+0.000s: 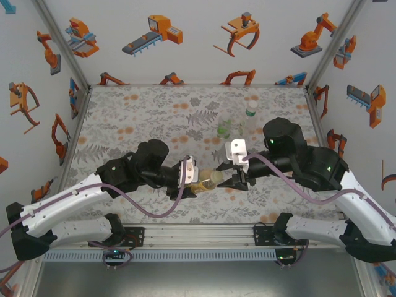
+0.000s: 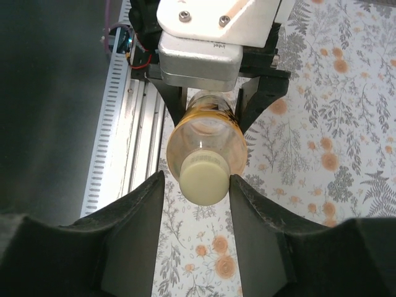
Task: Screw on the bottle caps
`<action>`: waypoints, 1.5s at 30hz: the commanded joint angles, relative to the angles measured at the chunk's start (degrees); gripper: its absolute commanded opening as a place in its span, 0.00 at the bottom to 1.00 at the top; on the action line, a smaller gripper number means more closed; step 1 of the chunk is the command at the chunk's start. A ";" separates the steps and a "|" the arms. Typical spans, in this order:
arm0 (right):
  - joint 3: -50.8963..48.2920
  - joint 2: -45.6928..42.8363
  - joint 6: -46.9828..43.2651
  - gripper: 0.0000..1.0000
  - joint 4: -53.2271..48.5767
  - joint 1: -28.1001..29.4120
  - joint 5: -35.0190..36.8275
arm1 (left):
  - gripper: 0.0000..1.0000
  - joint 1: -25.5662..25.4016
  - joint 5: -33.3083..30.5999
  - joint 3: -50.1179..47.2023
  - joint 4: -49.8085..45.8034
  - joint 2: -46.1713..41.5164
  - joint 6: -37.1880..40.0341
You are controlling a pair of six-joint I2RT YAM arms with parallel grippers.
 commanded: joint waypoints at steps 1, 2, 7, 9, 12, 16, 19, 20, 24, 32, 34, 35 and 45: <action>-0.47 -1.13 -0.25 0.42 2.76 0.14 -1.43 | 0.00 -0.10 1.77 1.18 -0.26 -0.59 -0.03; -0.74 -1.21 -0.10 0.41 2.99 0.15 -1.29 | 0.00 -0.17 1.85 1.20 -0.26 -0.62 -0.05; -1.44 -1.42 0.35 0.39 3.30 0.14 -1.00 | 0.00 -0.12 1.97 1.25 -0.27 -0.60 -0.17; -1.75 -1.45 0.61 0.39 3.52 0.07 -0.87 | 0.00 -0.12 2.06 1.27 -0.25 -0.65 -0.26; -2.16 -1.57 0.92 0.39 3.77 0.09 -0.35 | 0.00 -0.09 2.06 1.26 -0.26 -0.66 -0.26; -2.50 -1.62 1.15 0.39 3.95 0.08 0.15 | 0.00 -0.15 2.05 1.31 -0.26 -0.49 -0.27; -2.68 -1.68 1.17 0.37 4.10 0.11 0.14 | 0.00 -0.12 2.06 1.42 -0.26 -0.32 -0.25; -2.75 -1.65 1.24 0.35 4.11 0.10 0.14 | 0.00 -0.10 2.06 1.42 -0.23 -0.38 -0.26; -3.05 -1.98 2.57 0.17 5.10 0.14 1.20 | 0.00 -0.09 1.94 1.32 -0.16 -0.22 -0.17; -9.40 -4.74 32.62 0.00 15.92 0.11 19.13 | 0.00 -0.15 -5.51 0.69 0.96 0.48 -0.84; -10.15 -4.78 44.89 0.00 15.87 0.13 25.76 | 0.00 -0.14 -7.34 0.52 1.40 0.80 -0.83; -10.15 -4.48 51.18 0.00 14.77 0.11 28.88 | 0.00 -0.14 -8.24 0.43 1.73 1.05 -0.83; -9.18 -1.42 99.11 0.00 2.73 0.13 39.00 | 0.00 -0.13 -11.39 0.43 3.64 3.86 -1.34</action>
